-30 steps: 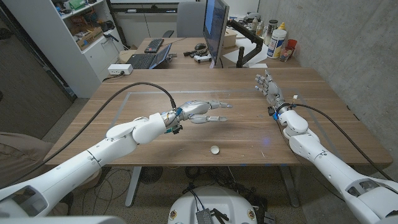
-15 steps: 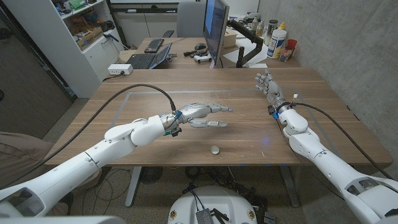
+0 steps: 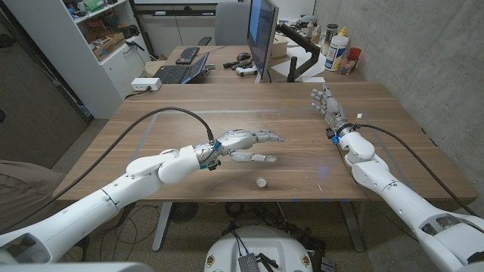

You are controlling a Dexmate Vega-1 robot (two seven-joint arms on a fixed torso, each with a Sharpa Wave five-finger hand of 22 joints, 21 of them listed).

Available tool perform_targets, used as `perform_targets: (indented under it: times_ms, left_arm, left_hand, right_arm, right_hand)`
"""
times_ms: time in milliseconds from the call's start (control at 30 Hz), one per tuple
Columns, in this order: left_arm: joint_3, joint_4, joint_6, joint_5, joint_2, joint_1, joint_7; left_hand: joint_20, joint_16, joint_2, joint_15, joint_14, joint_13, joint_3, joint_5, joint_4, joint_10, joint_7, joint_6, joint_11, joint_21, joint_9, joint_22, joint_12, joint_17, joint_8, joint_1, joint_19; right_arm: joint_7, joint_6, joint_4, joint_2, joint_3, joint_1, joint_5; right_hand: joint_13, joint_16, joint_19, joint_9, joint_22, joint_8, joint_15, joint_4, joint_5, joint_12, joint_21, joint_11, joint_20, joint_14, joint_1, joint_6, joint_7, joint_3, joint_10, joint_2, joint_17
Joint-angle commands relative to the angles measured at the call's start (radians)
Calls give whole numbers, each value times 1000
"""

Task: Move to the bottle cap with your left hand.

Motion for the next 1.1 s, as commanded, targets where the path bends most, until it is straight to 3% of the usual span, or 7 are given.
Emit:
perform_targets:
  times_ms: [33,233,567,767,1100]
  left_arm:
    - [-2,-6,-22,103,12,22,70]
    - [1,-4,-27,134,14,26,96]
    - [16,-13,-33,199,17,21,119]
    - [32,-12,-31,243,18,8,118]
    - [74,2,-56,322,9,-47,122]
  left_hand:
    - [-47,-3,-6,-142,-14,1,-6,11,3,-18,-4,-15,-3,-3,1,2,-5,2,-3,0,-9]
    - [-69,-11,-3,-147,-68,2,-19,26,11,-45,-4,-29,-8,-10,1,2,-6,3,-2,-2,-47]
    - [-74,-7,-1,-147,-81,2,-25,33,15,-50,-4,-30,-6,-10,2,2,-4,3,1,-3,-59]
    - [-66,-7,1,-146,-103,2,-31,42,19,-54,-4,-28,-4,-15,2,2,-2,4,5,-3,-88]
    - [-60,2,5,-141,-99,2,-38,51,23,-43,-3,-17,4,-6,2,2,5,4,11,-1,-85]
  right_arm:
    - [-2,-4,1,-5,-5,0,-6]
    - [-2,-3,0,-6,-3,-2,-3]
    - [5,-1,4,-11,1,-7,4]
    - [27,-2,7,-19,-2,-8,8]
    - [41,6,27,-21,-4,3,5]
  right_hand:
    - [0,7,1,2,3,4,-4,5,4,0,-4,3,0,-1,2,2,-1,-1,2,14,2]
    - [0,7,3,2,3,3,-4,5,4,1,-5,4,0,-2,2,2,-1,-1,3,14,1]
    - [-1,8,4,2,3,4,-1,5,4,1,-9,3,0,1,3,2,-1,-1,4,14,1]
    - [-1,7,5,2,3,3,1,5,4,1,-10,-1,1,1,3,1,-2,-1,3,14,1]
    - [-1,7,5,2,3,3,4,6,5,0,-13,0,2,-1,3,0,-1,-1,3,14,1]
